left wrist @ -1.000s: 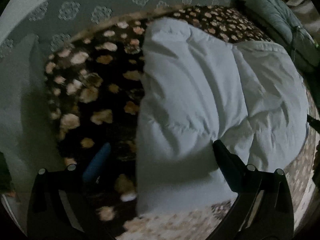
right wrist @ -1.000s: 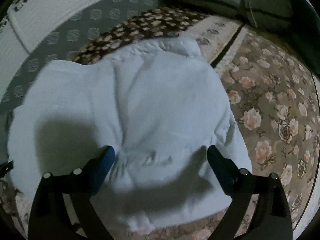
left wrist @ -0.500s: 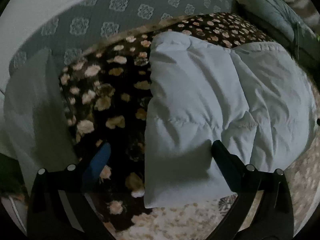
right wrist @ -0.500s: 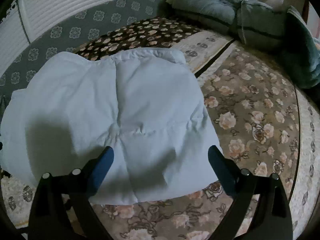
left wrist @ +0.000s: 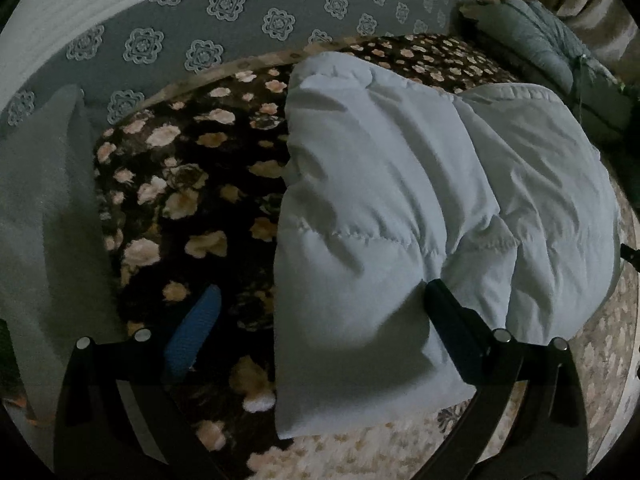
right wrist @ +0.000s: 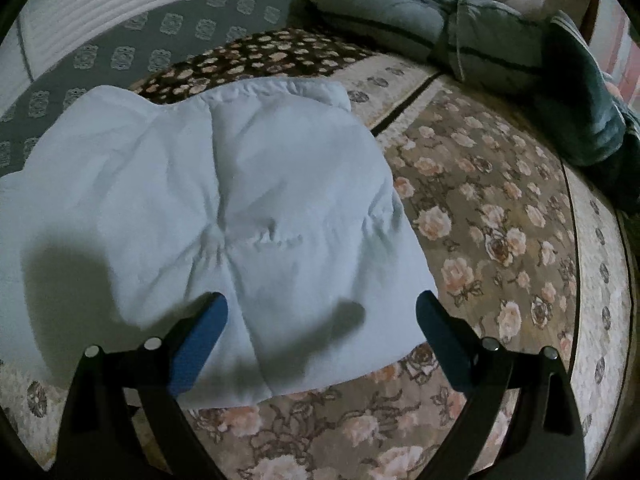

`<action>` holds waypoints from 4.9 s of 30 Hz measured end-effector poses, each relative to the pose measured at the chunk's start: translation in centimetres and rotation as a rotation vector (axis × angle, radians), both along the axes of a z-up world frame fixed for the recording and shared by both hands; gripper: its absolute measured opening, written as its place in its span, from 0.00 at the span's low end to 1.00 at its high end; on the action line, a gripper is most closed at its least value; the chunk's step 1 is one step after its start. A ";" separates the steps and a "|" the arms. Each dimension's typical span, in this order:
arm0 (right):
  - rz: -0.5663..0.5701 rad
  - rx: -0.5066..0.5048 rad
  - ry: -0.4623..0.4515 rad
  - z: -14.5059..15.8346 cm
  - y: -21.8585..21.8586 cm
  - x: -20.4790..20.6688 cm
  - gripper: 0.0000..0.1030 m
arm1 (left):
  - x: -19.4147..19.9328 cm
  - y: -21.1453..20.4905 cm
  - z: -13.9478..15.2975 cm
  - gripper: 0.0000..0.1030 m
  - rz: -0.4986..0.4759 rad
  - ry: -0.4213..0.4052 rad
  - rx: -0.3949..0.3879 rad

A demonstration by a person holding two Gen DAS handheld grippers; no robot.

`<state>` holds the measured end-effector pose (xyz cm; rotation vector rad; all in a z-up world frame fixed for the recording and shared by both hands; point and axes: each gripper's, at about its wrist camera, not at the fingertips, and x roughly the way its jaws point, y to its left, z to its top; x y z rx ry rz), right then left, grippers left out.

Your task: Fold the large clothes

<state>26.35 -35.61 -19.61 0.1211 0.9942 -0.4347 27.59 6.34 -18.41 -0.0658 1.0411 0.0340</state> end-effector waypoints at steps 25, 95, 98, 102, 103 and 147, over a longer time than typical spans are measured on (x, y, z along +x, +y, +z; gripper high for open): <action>0.021 0.076 -0.141 0.8 -5.5 -4.1 0.98 | -1.5 0.0 1.0 0.97 0.041 0.060 0.058; 0.218 0.311 -0.221 -3.1 -5.2 2.4 0.23 | 5.2 -1.8 -2.0 0.46 -0.015 0.153 -0.020; 0.229 0.300 -0.283 -0.8 -5.6 1.0 0.21 | 5.9 -3.1 -0.5 0.43 -0.021 0.113 0.023; 0.185 0.235 -0.325 1.4 -6.4 -3.4 0.21 | 4.8 -5.0 0.5 0.40 -0.094 0.090 -0.027; 0.144 0.232 -0.352 2.1 -7.2 -5.9 0.21 | 5.4 -6.0 0.9 0.40 -0.114 0.089 -0.047; -0.225 -0.061 -0.251 7.5 3.4 -23.1 0.98 | -6.4 -12.2 8.8 0.97 -0.270 -0.021 0.008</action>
